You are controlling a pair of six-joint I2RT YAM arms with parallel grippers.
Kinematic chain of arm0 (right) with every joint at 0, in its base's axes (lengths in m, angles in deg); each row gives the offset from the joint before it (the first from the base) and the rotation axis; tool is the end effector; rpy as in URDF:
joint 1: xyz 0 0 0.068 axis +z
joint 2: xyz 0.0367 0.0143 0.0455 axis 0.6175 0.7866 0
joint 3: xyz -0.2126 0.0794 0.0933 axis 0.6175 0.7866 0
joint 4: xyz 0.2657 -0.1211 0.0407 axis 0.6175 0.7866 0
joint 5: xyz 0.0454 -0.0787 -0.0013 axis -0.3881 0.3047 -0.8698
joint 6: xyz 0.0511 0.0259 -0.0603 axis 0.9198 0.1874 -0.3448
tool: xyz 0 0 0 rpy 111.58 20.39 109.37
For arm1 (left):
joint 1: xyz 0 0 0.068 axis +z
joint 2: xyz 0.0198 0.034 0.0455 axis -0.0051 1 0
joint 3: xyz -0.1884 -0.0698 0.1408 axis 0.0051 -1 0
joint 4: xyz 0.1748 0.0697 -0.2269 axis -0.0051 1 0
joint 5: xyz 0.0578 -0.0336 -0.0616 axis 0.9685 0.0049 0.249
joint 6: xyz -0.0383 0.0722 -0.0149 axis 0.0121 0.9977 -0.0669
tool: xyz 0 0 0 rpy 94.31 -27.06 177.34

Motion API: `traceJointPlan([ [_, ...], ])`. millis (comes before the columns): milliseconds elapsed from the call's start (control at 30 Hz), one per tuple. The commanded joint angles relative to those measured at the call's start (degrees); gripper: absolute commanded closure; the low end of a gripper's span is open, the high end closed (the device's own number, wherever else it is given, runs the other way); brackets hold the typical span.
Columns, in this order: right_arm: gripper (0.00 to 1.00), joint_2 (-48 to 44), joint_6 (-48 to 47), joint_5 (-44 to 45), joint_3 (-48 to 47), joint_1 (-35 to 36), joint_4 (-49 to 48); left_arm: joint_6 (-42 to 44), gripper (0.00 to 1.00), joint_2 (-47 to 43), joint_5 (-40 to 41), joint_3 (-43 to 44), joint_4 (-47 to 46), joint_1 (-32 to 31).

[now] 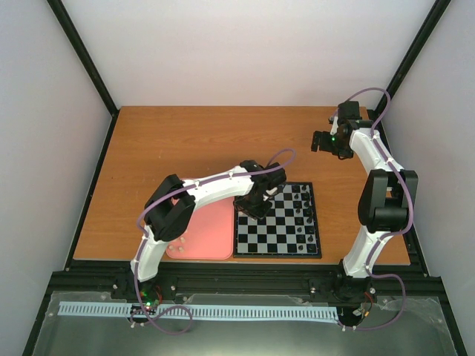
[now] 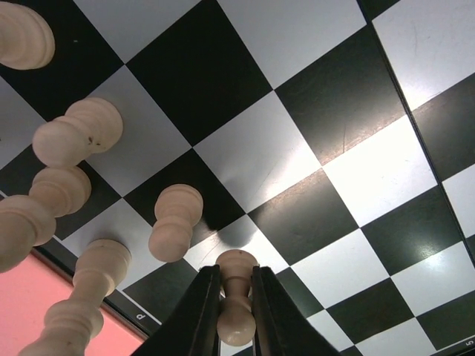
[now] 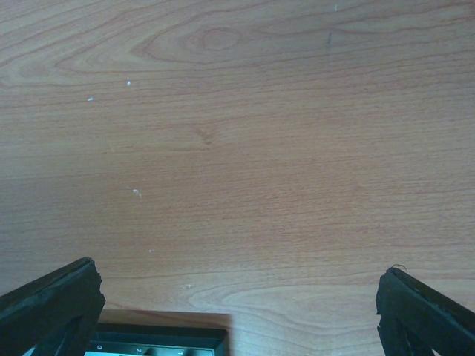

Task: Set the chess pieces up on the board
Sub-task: Place the chess piece on the chessboard.

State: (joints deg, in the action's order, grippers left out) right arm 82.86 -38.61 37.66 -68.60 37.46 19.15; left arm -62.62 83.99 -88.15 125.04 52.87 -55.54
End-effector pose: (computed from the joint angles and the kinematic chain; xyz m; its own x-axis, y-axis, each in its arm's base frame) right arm 0.4371 0.0050 0.1792 -0.8899 0.1399 -0.4341 0.0652 0.9810 0.1826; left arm 0.2418 -0.3532 0.1135 -0.8266 0.5620 -0.0291 0.5628 0.8251 -0.0506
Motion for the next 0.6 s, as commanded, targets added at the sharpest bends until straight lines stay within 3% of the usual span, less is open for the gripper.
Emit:
traceJointPlan([
  [0, 0.0, -0.54, -0.39, -0.27, -0.53, -0.08, -0.41, 0.97, 0.88, 0.46, 0.41, -0.07, -0.7, -0.42],
  [567, 0.0, -1.0, -0.56, -0.18, 0.16, -0.12, -0.49, 0.53, 0.82, 0.37, -0.44, -2.3, -1.86, -0.3],
])
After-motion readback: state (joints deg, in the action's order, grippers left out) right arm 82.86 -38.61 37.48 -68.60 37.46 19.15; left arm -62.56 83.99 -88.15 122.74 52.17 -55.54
